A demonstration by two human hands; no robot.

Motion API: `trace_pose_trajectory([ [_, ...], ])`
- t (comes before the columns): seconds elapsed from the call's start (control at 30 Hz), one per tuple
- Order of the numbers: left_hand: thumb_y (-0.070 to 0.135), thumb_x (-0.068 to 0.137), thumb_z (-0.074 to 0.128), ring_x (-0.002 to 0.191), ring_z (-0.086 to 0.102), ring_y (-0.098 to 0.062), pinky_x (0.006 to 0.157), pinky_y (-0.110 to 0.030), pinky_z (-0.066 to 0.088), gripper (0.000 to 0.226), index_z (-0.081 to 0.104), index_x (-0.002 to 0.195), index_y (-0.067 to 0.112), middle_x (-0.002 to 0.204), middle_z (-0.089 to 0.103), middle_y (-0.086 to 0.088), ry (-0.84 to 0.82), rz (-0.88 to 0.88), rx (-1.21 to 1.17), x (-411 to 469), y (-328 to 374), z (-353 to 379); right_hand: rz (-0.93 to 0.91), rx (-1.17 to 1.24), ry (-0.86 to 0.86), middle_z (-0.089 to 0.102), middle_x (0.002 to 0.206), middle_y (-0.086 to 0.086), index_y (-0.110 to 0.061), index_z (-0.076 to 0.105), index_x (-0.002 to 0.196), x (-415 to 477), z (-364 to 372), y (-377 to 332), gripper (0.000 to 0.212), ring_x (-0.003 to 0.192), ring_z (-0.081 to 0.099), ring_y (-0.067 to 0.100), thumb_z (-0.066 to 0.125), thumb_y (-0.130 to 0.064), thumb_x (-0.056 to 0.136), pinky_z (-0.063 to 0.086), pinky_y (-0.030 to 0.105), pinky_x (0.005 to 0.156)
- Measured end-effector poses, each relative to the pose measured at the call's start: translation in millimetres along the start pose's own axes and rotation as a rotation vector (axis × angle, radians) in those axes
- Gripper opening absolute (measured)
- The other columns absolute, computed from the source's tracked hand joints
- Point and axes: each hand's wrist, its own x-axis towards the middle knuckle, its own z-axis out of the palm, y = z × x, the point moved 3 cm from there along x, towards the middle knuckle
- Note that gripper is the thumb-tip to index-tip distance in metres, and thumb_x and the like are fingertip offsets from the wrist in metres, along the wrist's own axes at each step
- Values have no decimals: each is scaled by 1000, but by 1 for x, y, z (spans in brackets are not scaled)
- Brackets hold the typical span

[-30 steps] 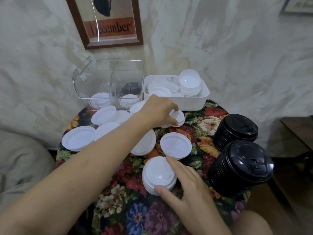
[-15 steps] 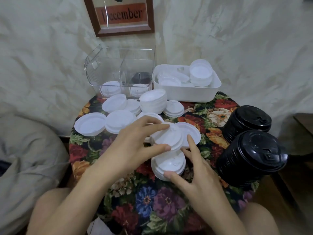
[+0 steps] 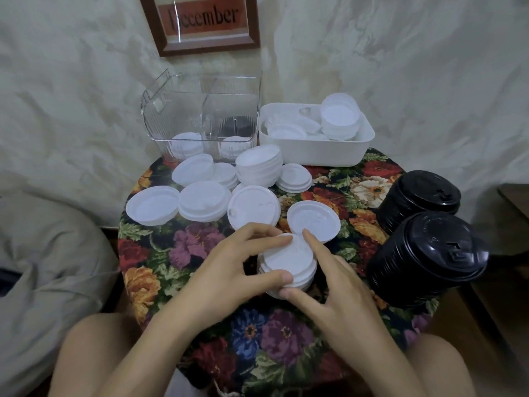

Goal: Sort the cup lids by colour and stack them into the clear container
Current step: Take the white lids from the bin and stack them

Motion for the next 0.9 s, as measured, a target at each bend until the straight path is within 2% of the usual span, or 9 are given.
trace_pose_trajectory([
  [0.07,45,82,82,136,46,2,111,-28,37,51,68,131,42,137,54,27,9,-6,-33,-1,-2,0,-14,-33,-18,15,126,-65,-76,2,141,0,0,-3,85,124,15,-33,59,-81,78,27,0,95],
  [0.17,38,81,85,135,46,7,114,-25,35,54,67,131,41,138,55,30,28,-12,-57,-4,-4,0,-24,-52,-20,11,133,-64,-81,1,135,-1,0,-6,81,128,11,-32,61,-79,80,24,4,99],
  [0.3,40,84,83,137,46,6,116,-35,40,61,59,140,41,145,53,29,34,-54,-140,-8,-9,-1,-11,-26,-6,16,136,-60,-80,8,136,0,0,-3,76,128,12,-31,48,-93,74,26,14,101],
  [0.37,30,90,78,137,48,4,115,-36,43,58,57,143,38,146,54,27,2,-65,-175,-10,-9,-3,-6,-12,-5,17,132,-61,-80,10,135,0,-1,-4,73,126,14,-33,46,-94,72,28,11,97],
  [0.43,23,92,75,136,51,1,113,-35,45,56,58,144,35,145,56,25,-20,-51,-186,-11,-9,-4,-2,11,-2,20,130,-64,-80,15,132,0,-1,-5,64,125,17,-33,48,-86,78,28,6,96],
  [0.57,28,89,75,134,53,0,112,-34,47,54,60,141,33,142,59,24,-26,-52,-203,-10,-9,-5,3,26,8,21,127,-66,-78,20,130,1,-1,-5,58,123,20,-35,51,-78,82,27,1,94],
  [0.7,33,88,75,135,51,2,113,-33,46,55,60,141,33,143,57,27,-18,-33,-186,-10,-12,-4,-16,13,8,19,138,-61,-69,19,147,1,1,-2,72,132,17,-29,49,-80,82,26,12,104],
  [0.77,37,89,74,137,49,3,113,-33,46,55,59,142,36,144,55,29,-6,-26,-166,-10,-13,-4,-17,5,3,19,145,-56,-66,20,149,1,1,0,73,137,17,-25,51,-79,84,25,17,108],
  [0.9,49,88,68,139,45,7,114,-34,45,60,53,146,40,147,50,32,-8,-7,-71,-13,-10,-1,-8,-23,-2,18,142,-57,-60,20,153,1,1,2,74,136,16,-26,55,-74,88,24,16,108],
])
